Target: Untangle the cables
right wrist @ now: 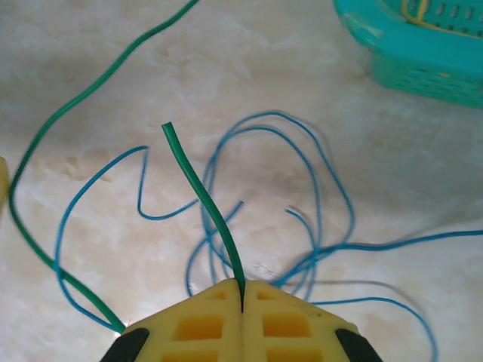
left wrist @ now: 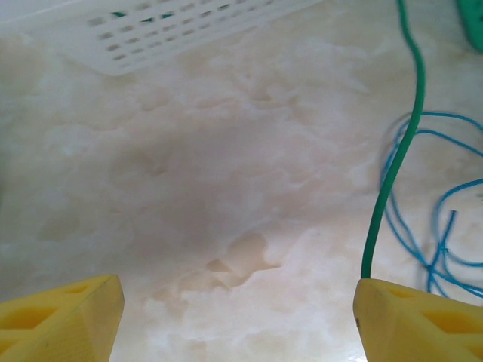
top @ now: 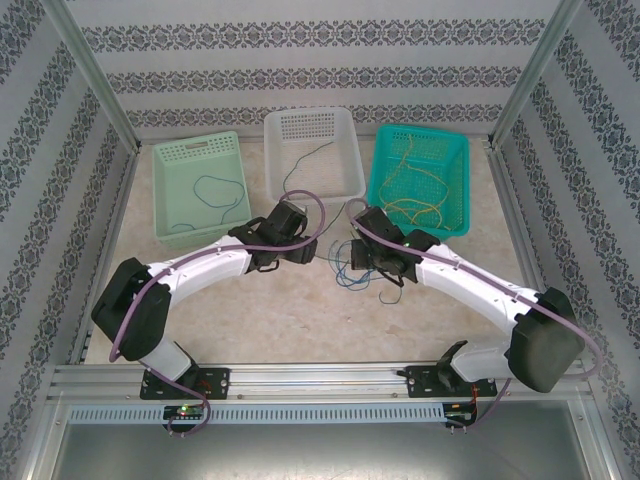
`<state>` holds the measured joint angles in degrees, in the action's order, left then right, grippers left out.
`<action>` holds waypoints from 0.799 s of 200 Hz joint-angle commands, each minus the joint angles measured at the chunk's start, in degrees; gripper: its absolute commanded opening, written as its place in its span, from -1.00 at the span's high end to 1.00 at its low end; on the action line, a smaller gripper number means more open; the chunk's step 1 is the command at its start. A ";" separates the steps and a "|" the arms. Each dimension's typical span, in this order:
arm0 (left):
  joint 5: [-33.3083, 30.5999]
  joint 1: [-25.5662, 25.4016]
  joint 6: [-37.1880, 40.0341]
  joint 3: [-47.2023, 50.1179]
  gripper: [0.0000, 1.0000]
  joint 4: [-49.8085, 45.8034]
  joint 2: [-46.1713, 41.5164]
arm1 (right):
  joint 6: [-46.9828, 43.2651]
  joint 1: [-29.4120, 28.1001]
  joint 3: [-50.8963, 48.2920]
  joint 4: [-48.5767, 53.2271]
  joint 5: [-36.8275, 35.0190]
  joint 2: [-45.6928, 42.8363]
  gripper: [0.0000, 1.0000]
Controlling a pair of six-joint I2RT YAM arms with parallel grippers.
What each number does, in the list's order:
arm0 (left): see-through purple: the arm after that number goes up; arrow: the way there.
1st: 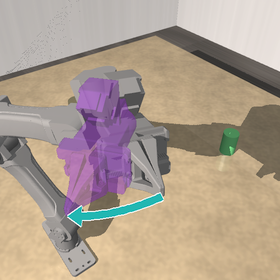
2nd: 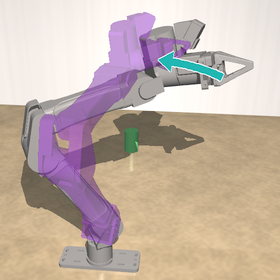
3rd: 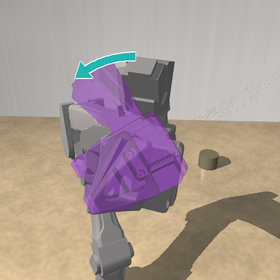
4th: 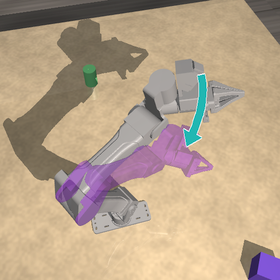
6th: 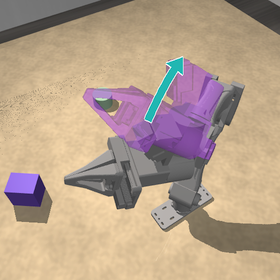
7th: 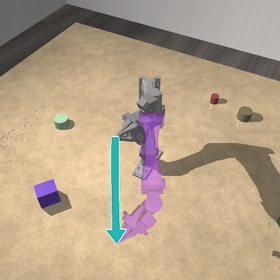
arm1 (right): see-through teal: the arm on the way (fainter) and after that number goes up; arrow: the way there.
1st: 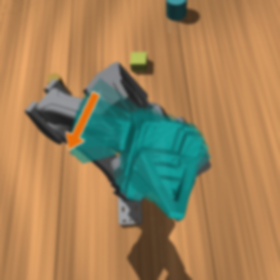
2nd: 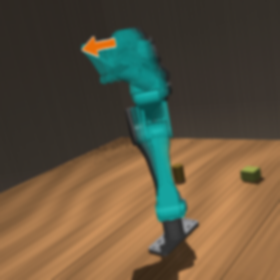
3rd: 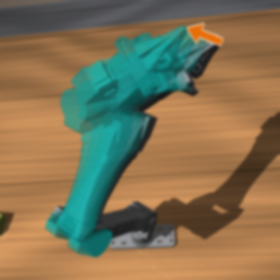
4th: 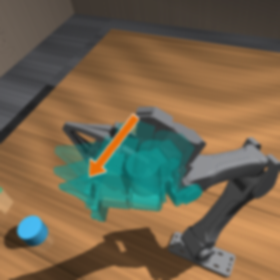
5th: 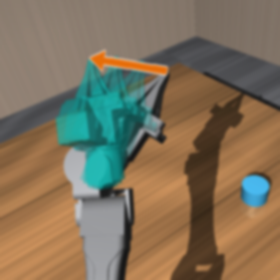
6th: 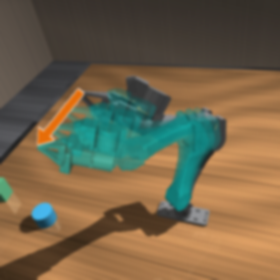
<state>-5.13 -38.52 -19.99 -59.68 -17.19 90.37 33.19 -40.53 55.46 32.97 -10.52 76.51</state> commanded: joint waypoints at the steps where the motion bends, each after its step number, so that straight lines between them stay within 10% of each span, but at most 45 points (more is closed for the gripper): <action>1: 5.57 0.31 -0.79 0.00 -0.59 4.51 -0.39 | -4.36 -2.71 0.59 5.24 -8.13 -1.16 1.00; 160: 14.50 0.55 -8.85 -0.29 -0.32 16.22 4.55 | -10.70 -8.54 -10.11 -8.66 -14.99 -14.02 1.00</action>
<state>7.66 -38.52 -26.33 -58.63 -5.23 93.45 24.43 -47.88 46.06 27.66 -24.91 62.78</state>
